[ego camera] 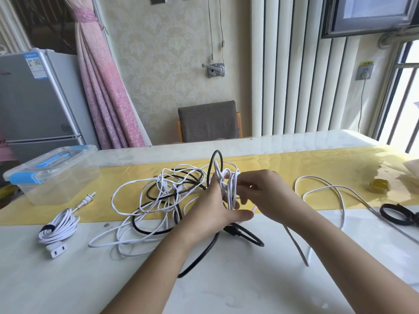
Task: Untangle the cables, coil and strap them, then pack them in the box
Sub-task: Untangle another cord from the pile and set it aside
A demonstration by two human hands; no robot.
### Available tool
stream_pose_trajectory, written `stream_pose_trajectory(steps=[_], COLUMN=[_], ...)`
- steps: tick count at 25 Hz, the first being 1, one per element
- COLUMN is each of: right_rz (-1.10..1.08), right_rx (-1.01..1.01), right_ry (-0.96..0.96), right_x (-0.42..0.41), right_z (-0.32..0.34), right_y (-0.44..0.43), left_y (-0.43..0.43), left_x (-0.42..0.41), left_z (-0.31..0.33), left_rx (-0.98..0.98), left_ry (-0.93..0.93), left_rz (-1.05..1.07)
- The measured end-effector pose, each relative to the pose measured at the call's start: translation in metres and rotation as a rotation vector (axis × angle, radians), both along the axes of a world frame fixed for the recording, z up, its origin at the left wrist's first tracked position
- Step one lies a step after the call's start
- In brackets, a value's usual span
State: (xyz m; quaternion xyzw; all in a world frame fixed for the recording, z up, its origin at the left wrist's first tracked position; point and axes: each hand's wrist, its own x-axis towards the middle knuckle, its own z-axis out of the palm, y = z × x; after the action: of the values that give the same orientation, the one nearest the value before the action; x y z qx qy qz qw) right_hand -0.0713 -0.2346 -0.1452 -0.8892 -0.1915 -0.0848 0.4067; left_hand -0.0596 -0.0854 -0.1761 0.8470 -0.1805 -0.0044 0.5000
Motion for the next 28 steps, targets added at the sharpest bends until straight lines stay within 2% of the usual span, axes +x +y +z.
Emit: stream_pose_trajectory(steps=[3,5,8,12,14,16,19,21,23,26,28], right_rz=[0.048,0.021,-0.013,-0.122,-0.187,-0.198,-0.1,0.027,0.145,0.132,0.105], right_rx=[0.073,0.139,0.06,-0.035,-0.179,-0.259,-0.376,-0.54,-0.59,-0.478,-0.436], right_ry=[0.042,0.087,0.098,0.038,0.003,0.026,0.167,0.306,0.413,0.439,0.427], right_x=[0.004,0.008,0.008,0.007,0.01,0.012,0.013,0.012,0.012,0.016,0.018], right_z=[0.002,0.007,0.017,0.021,0.018,0.016,0.008,0.002,-0.008,-0.018,-0.021], right_y=[-0.007,-0.022,-0.046,-0.064,-0.069,-0.07,-0.062,-0.049,-0.035,-0.024,-0.019], left_y=[0.004,0.016,0.038,0.051,0.05,0.044,0.025,0.018,0.019,0.022,0.022], left_x=[0.002,0.01,0.028,0.037,0.034,0.027,0.017,0.015,0.015,0.014,0.011], left_z=[0.003,0.008,0.009,0.008,0.007,0.007,0.004,0.002,0.0,0.002,0.005], left_rx=[0.139,0.11,0.03,0.219,0.276,0.315,0.358,0.338,0.28,0.257,0.366], left_ry=[-0.151,-0.239,-0.279,-0.417,-0.578,-0.686,-0.687,-0.672,-0.616,-0.495,-0.465], left_rz=[0.24,0.378,0.608,0.753,0.629,0.362,0.078,0.05,0.107,0.213,0.272])
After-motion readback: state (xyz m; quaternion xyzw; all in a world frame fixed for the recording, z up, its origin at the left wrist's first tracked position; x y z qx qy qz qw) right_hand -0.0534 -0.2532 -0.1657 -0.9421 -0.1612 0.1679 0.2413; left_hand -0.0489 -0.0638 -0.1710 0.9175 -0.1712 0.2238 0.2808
